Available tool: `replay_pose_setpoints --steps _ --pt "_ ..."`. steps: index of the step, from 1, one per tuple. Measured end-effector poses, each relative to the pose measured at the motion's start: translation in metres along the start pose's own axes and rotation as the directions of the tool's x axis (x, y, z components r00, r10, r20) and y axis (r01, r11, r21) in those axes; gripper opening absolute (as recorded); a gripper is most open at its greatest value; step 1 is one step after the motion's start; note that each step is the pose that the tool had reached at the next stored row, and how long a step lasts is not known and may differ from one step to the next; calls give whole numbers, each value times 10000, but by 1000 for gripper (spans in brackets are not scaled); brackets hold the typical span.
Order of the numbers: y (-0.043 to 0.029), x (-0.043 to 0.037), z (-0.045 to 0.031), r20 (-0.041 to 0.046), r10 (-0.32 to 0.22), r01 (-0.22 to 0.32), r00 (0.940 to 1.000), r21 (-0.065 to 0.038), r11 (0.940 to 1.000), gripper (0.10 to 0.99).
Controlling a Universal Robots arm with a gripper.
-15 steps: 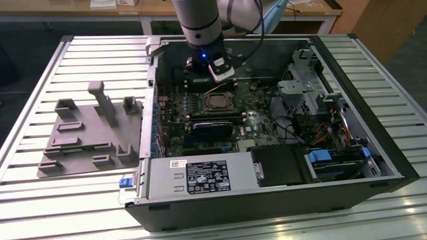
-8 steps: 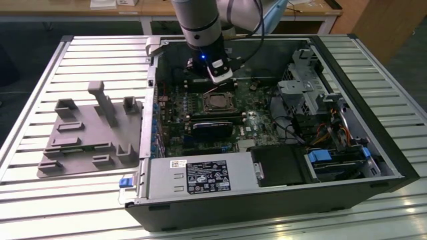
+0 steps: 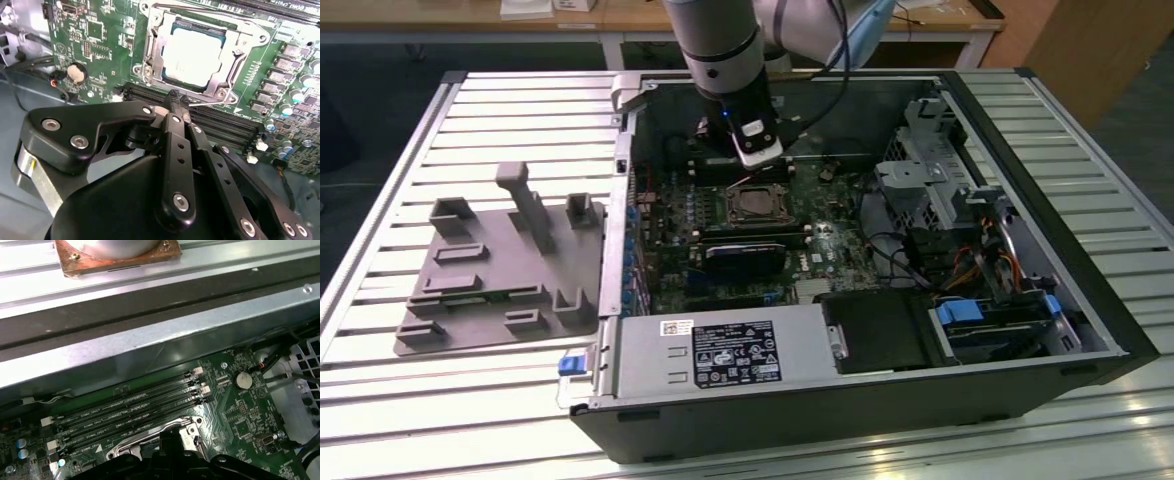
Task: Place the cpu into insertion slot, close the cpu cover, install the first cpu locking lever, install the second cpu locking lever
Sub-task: 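Install the first cpu locking lever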
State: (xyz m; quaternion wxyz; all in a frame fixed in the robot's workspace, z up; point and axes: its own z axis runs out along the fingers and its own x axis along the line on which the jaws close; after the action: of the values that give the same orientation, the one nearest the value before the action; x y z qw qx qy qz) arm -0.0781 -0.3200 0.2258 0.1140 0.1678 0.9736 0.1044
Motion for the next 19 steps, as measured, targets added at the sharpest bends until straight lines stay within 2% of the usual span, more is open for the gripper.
replay_pose_setpoints --steps 3,10,15,19 --pt "23 5 12 49 101 -101 9999 79 9999 106" --pt "91 28 40 102 214 -216 9997 162 9996 106" --pt "91 23 63 145 337 -339 9993 187 9992 106" --pt "86 29 91 221 353 -357 9991 163 9992 106"
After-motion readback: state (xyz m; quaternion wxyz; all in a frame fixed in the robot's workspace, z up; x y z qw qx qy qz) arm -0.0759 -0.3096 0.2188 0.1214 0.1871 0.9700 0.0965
